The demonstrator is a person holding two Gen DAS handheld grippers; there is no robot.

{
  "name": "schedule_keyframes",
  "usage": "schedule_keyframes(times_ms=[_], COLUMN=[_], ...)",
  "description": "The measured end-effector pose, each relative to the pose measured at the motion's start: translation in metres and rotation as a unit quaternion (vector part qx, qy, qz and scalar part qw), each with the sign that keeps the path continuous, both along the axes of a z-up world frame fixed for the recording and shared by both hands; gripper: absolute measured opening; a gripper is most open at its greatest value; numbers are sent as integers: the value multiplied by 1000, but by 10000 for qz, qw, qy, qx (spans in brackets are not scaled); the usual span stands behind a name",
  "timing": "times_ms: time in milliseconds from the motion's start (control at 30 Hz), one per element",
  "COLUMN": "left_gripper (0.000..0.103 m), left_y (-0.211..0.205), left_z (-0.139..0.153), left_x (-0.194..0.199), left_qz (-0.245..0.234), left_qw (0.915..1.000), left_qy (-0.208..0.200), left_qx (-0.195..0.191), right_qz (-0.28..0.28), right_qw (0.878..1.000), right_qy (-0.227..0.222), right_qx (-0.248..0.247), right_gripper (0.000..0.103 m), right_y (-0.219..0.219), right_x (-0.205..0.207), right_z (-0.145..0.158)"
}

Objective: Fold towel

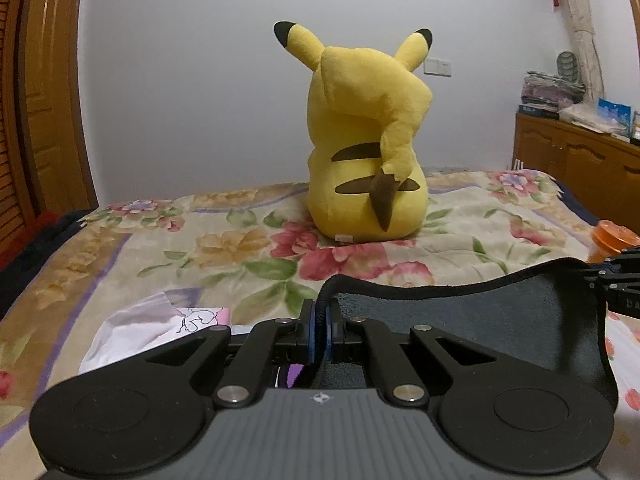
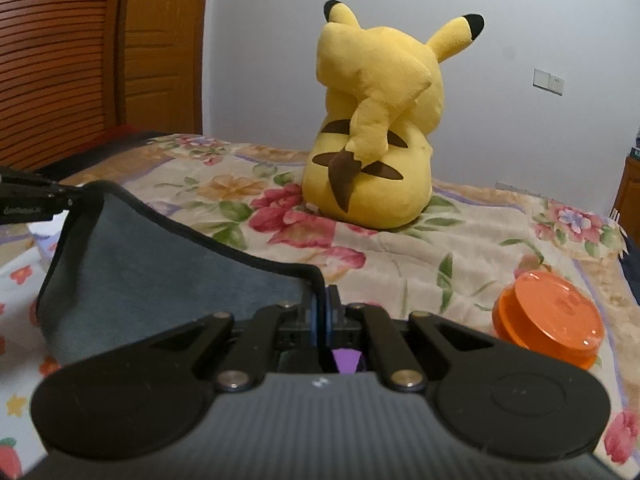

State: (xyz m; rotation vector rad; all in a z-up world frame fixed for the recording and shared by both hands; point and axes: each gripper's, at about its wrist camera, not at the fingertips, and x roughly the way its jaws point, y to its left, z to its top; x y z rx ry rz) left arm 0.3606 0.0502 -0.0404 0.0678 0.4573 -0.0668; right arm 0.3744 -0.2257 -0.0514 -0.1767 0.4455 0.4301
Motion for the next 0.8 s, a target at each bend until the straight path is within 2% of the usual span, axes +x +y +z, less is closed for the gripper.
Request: schedule_keyframes(times_ms=[533,800], left_gripper=[8,10], left_y=[-3,-2], left_z=[-53,-63], left_x=[44,50], left_qz=[114,141], left_qw=[9986,9978], left_qy=[430,572], left_qx=[276,305], right_qz=[-219,-257], right_qw=[9990,9985], right_qy=[398,486], right_qx=[-18,19], right_gripper=[4,5], right_y=[6,4], right_x=[38,42], right_z=[-50,-60])
